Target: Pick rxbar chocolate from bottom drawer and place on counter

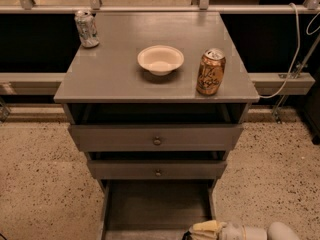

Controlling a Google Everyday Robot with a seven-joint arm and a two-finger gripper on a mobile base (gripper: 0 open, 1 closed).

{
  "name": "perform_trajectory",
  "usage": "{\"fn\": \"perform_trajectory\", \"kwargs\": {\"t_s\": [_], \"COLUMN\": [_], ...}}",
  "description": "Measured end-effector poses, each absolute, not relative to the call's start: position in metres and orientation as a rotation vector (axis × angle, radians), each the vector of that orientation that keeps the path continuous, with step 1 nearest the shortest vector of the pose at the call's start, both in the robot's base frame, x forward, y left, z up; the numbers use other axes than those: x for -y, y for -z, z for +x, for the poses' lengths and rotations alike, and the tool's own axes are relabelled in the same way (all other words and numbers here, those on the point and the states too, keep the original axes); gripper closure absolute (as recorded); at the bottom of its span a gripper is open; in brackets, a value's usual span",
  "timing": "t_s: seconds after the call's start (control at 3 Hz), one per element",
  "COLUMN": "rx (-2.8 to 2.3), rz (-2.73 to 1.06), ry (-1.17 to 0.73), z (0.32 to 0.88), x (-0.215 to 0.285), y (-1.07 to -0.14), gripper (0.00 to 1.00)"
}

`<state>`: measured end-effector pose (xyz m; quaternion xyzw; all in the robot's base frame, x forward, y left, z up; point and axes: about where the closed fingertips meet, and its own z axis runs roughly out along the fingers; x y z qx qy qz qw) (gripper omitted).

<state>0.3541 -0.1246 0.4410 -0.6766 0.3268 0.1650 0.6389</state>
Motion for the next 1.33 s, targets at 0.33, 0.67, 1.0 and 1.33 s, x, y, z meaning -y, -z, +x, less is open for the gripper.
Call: {"fn": "perform_trajectory", "kwargs": {"t_s": [0.33,0.67,1.0,1.33], "rx": [-0.736,-0.625,-0.492,-0.375], "rz": [-1.551,-1.628,-1.682,-1.724], "ry": [-0.364,-0.251,-0.138,-0.14], "z": [0.358,0.396,0.443,0.464], "x": [0.127,0.145,0.173,0.187], "y": [-0.448,-0.514,-0.639,-0.758], "gripper": [1.0,1.0,1.0,1.0]}}
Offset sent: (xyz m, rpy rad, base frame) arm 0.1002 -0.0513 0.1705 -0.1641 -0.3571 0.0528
